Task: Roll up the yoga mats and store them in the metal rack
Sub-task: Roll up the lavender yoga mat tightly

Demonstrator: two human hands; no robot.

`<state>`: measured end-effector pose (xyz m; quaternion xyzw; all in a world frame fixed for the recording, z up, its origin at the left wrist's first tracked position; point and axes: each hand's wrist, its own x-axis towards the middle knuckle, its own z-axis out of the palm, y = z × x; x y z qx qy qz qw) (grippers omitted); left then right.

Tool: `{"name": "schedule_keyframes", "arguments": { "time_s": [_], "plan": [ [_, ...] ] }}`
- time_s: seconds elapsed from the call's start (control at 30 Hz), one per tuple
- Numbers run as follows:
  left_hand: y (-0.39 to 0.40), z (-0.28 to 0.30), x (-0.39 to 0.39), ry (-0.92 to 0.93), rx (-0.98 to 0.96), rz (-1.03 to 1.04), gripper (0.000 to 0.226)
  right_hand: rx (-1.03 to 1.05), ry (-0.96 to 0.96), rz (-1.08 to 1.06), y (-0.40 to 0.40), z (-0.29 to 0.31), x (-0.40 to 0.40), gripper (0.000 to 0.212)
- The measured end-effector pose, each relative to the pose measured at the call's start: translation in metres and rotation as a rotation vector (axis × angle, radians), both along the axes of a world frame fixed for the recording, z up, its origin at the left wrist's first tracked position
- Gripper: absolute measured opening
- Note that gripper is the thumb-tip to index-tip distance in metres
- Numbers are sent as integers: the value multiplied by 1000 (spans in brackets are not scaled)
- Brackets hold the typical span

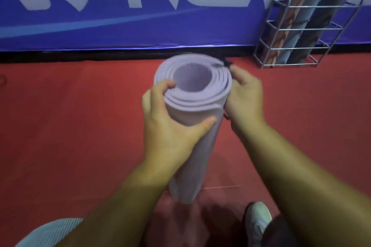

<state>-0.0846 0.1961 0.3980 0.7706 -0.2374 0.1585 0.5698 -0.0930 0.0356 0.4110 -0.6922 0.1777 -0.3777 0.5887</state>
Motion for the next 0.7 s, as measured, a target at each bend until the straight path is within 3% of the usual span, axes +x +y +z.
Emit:
{"name": "schedule_keyframes", "arguments": {
  "time_s": [0.13, 0.23, 0.47, 0.57, 0.7],
  "plan": [
    [12, -13, 14, 80, 71, 2, 81, 71, 41, 3, 11, -35, -12, 57],
    [17, -11, 24, 60, 116, 10, 79, -64, 15, -13, 11, -25, -9, 49],
    [16, -14, 28, -143, 206, -40, 64, -195, 21, -70, 8, -5, -10, 43],
    [10, -11, 31, -233, 254, -55, 53, -276, -35, -54, 8, 6, -11, 54],
    [4, -7, 34, -352, 315, -17, 47, -328, 45, -28, 7, 13, -10, 80]
  ]
}}
